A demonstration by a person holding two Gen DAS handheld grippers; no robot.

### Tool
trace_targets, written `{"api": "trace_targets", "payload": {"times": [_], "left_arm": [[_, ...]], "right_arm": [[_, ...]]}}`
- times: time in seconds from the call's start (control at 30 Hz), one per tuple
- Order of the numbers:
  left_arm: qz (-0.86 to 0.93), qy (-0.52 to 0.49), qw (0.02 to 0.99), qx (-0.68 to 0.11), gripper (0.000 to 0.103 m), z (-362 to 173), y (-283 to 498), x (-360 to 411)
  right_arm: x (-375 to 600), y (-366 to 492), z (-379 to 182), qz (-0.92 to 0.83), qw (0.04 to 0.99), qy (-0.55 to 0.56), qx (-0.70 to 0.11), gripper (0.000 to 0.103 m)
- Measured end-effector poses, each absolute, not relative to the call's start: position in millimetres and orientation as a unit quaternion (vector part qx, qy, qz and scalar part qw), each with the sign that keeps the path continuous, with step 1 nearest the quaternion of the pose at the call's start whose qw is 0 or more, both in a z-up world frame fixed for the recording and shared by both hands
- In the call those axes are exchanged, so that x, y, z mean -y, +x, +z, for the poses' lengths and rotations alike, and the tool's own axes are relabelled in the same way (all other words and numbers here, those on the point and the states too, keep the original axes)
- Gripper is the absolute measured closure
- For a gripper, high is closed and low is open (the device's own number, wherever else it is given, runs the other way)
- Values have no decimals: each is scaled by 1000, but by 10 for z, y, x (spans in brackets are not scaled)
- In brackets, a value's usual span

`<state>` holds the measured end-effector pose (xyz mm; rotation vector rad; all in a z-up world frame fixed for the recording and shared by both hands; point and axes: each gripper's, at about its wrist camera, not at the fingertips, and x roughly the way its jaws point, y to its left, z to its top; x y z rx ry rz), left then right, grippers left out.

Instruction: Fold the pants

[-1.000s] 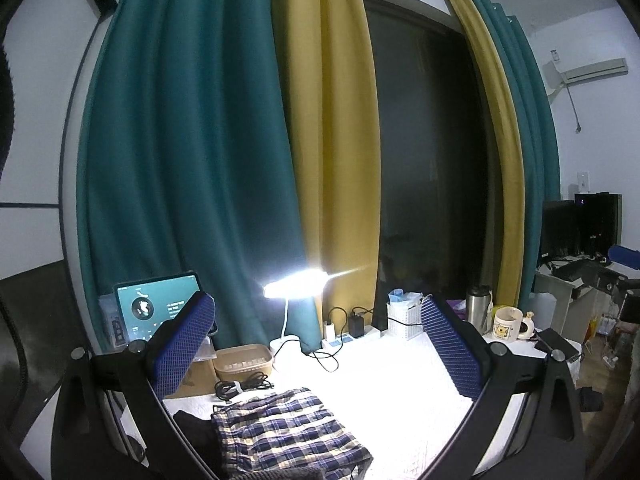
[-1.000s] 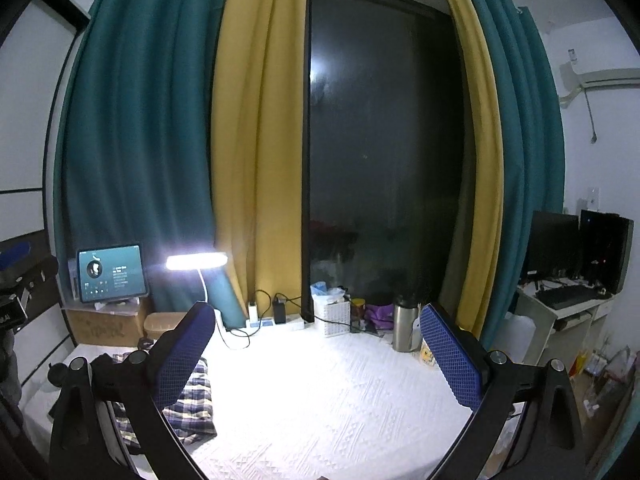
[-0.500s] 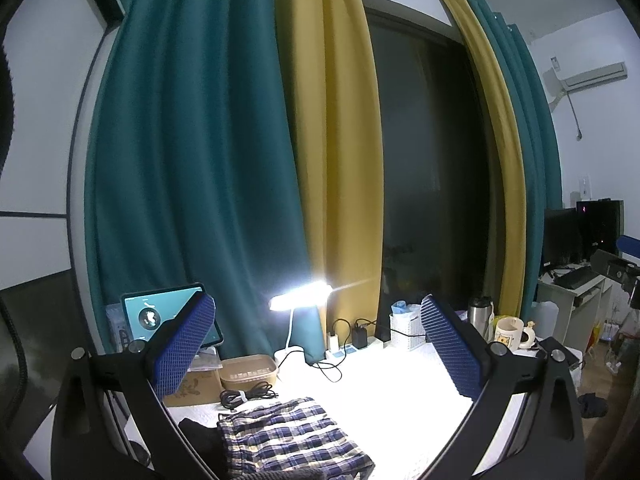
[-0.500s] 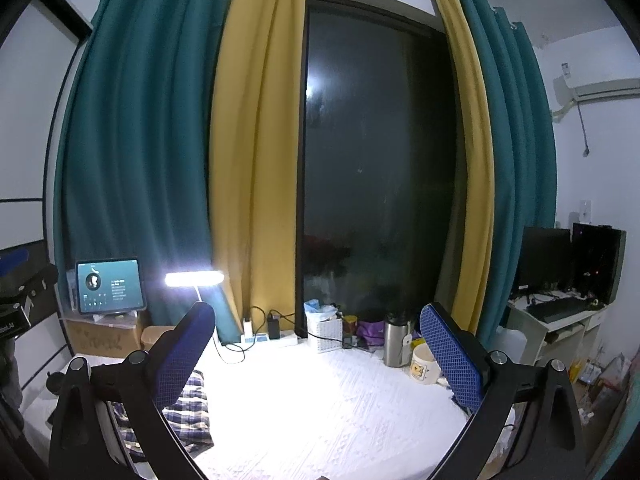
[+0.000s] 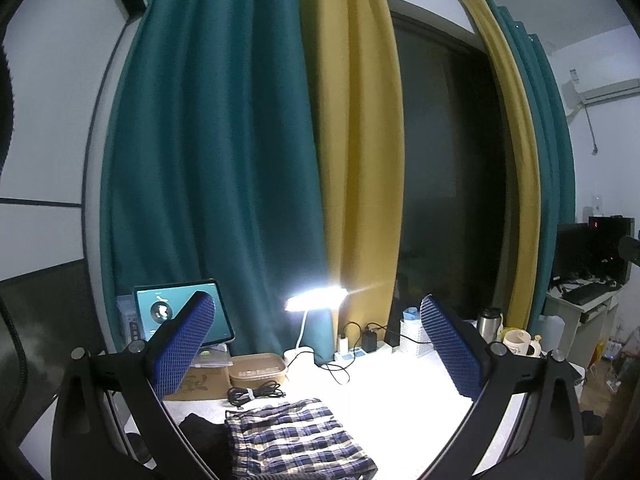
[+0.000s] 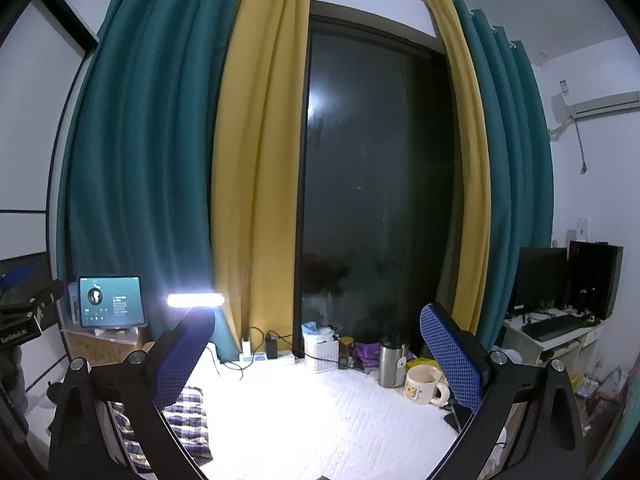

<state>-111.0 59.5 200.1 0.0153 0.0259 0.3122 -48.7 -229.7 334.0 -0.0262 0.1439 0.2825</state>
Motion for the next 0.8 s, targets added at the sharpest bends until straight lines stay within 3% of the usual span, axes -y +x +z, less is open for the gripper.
{"api": "trace_targets", "payload": {"times": [0.8], "left_arm": [[180,4,984,-7,1,2020,-1190,-749]], "right_arm": [[2315,-454,3371,137,988,-7,-72,0]]}}
